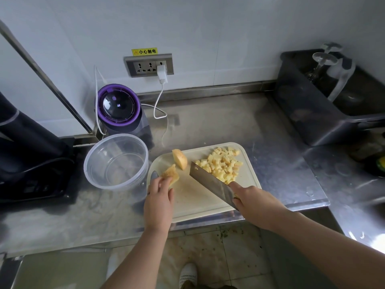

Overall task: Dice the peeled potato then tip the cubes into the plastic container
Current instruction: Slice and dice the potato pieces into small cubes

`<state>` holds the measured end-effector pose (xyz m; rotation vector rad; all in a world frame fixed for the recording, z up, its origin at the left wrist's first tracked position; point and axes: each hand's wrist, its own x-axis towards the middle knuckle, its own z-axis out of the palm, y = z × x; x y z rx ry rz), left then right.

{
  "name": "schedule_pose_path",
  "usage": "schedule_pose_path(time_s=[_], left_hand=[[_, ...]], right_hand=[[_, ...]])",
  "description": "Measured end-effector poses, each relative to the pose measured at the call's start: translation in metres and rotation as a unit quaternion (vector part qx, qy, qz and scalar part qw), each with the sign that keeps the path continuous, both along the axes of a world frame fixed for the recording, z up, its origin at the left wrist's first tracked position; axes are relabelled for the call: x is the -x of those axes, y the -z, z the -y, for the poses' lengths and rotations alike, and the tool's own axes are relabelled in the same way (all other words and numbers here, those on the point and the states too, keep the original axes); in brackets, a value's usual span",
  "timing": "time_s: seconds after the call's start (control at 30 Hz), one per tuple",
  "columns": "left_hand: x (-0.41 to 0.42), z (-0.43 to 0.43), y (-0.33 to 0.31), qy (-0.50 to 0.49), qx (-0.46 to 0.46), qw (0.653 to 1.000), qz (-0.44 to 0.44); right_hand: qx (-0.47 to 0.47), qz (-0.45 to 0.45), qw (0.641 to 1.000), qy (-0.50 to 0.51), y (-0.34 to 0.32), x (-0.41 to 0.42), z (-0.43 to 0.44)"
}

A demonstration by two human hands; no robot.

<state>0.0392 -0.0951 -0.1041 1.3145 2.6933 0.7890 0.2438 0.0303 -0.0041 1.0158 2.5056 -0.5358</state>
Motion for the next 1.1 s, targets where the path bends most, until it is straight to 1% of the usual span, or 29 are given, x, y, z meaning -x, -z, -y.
schedule_pose_path(time_s=[0.13,0.23,0.47,0.6,0.67,0.93,1.1], left_hand=[[-0.001,0.004,0.001,0.018,-0.025,1.0,0.0],[-0.002,0.003,0.0,0.013,-0.018,1.0,0.006],[-0.003,-0.003,-0.006,0.006,0.016,1.0,-0.022],[-0.003,-0.011,-0.013,-0.037,0.035,0.999,0.02],[0.0,-0.014,-0.016,-0.043,0.032,0.998,0.033],[0.009,-0.019,-0.024,-0.042,0.047,0.998,0.024],[0.006,-0.02,-0.02,-0.029,0.029,0.999,0.032]], right_hand=[[0.003,0.002,1.0,0.002,-0.003,0.0,0.002],[0.009,0.006,1.0,0.004,-0.004,0.0,0.002],[0.008,-0.003,1.0,0.003,-0.004,0.001,0.001],[0.007,-0.006,1.0,-0.001,-0.005,0.002,0.001],[0.007,-0.006,1.0,-0.004,-0.005,0.002,0.001],[0.003,0.001,1.0,-0.005,-0.007,0.001,0.001],[0.003,0.003,1.0,-0.001,-0.008,0.002,0.001]])
